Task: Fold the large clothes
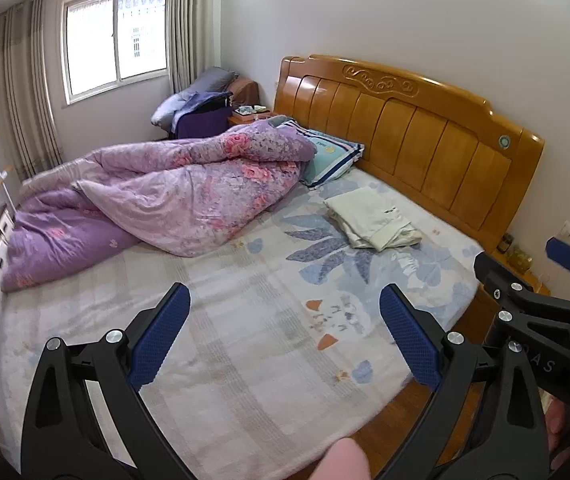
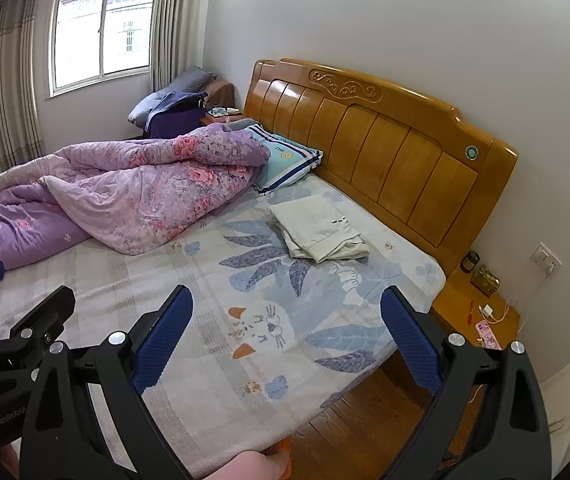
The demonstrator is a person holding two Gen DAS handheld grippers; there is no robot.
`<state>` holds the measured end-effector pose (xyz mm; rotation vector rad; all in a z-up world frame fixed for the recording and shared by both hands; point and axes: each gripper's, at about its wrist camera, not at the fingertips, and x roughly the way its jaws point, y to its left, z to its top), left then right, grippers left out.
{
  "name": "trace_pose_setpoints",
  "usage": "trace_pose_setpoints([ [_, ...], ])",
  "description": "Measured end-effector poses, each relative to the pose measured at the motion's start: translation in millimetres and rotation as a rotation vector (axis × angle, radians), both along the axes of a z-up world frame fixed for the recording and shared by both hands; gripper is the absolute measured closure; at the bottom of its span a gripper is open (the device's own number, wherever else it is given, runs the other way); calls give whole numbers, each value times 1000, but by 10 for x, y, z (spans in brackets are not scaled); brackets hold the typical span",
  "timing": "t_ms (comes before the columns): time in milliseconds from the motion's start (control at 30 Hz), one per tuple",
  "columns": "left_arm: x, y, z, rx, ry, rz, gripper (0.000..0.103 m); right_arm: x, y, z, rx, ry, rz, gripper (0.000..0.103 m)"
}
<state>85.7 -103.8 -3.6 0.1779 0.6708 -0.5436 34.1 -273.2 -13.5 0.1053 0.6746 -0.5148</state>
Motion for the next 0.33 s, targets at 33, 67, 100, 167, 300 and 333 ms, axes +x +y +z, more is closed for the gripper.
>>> trace_pose_setpoints([
  [33,20,0,-8,-4,18,-4,7,-1,-4,2,3,-2,1,11],
  [67,36,-5,-18,-6,36,-8,7,2,-5,0,2,-1,2,11],
  [100,49,-6,-18,-4,38,-8,7,-10,0,1,1,-1,0,11],
  [167,44,-16,-4,10,12,9,7,-13,2,-2,2,-1,1,11],
  [300,67,-23,-1,19,12,8,7,-10,-2,-5,4,3,4,11],
  [333,76,-23,-7,19,16,9,7,-6,0,-6,4,6,5,11],
])
